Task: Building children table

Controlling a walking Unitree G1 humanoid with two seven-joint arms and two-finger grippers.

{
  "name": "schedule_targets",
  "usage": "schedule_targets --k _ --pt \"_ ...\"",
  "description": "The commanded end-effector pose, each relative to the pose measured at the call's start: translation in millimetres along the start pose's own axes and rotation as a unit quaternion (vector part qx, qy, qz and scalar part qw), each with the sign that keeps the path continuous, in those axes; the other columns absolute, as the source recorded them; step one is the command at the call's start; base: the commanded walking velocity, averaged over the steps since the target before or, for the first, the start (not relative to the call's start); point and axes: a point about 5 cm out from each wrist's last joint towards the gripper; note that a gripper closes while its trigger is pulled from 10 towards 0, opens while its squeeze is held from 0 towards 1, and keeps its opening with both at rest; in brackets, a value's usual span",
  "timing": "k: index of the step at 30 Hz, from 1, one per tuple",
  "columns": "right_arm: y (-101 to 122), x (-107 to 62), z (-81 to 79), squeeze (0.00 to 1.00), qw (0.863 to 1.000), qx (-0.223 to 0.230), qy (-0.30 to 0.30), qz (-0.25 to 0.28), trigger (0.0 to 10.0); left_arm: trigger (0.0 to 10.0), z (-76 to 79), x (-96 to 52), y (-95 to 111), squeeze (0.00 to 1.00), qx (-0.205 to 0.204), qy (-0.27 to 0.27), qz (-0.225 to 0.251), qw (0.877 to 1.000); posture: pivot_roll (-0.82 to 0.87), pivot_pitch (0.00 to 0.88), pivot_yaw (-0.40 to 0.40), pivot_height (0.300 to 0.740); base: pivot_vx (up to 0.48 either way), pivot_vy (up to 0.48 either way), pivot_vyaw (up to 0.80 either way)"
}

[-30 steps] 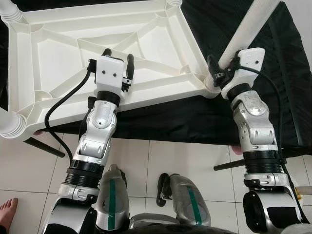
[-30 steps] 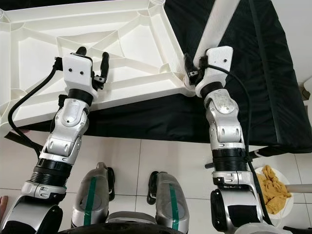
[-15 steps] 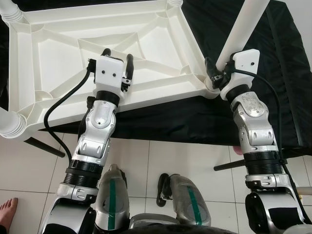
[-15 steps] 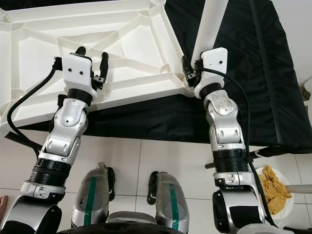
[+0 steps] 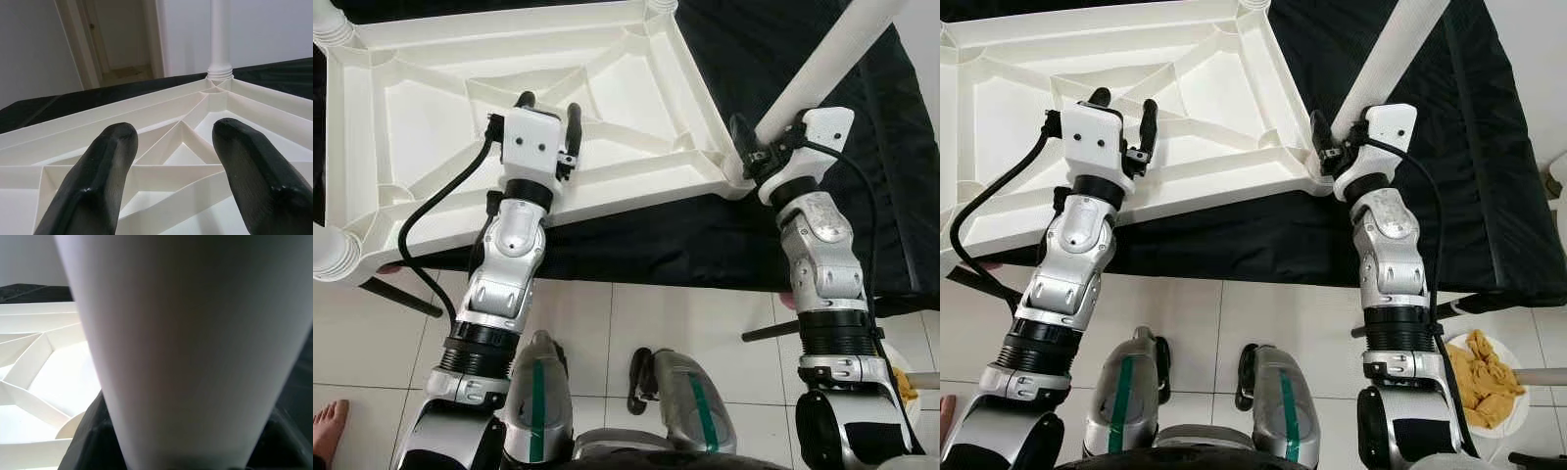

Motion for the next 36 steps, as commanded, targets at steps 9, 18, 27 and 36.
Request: schedule_targets --k 9,18,27,36 --pt "-30.0 -6.8 -0.7 0.0 0.994 0.073 -0.017 -0.085 10.0 10.0 2.5 -4.5 -1.2 0.0 0.003 -0.023 -0.015 1.0 0.12 0.094 -0.051 0.74 0.0 0.0 0.0" --pt "-32.6 -7.9 -0.9 0.0 0.992 0.077 -0.022 -0.094 10.0 10.0 1.6 -5.3 -0.7 0.0 0.003 -0.02 -0.015 1.0 0.12 0.1 -0.055 0.74 0.0 0.0 0.0" --pt "-28.4 -7.8 -7.5 0.0 0.995 0.061 -0.02 -0.081 10.0 10.0 1.2 -5.8 -0.3 0.0 0.005 -0.017 -0.016 1.0 0.13 0.1 -0.059 0.74 0.0 0.0 0.0" --pt "-29.4 -6.5 -6.1 0.0 0.989 0.055 -0.101 -0.092 10.0 10.0 0.6 -5.5 0.5 0.0 0.005 -0.014 -0.015 1.0 0.13 0.097 -0.06 0.74 0.0 0.0 0.0"
Point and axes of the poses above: a point about 5 cm out from each wrist's last joint towards the gripper, its own x axis pointing out of the wrist towards the gripper, its own y axis along the axis of the wrist's last joint, z = x × y, and after that the axes turned 14 degrees about -x, right-handed
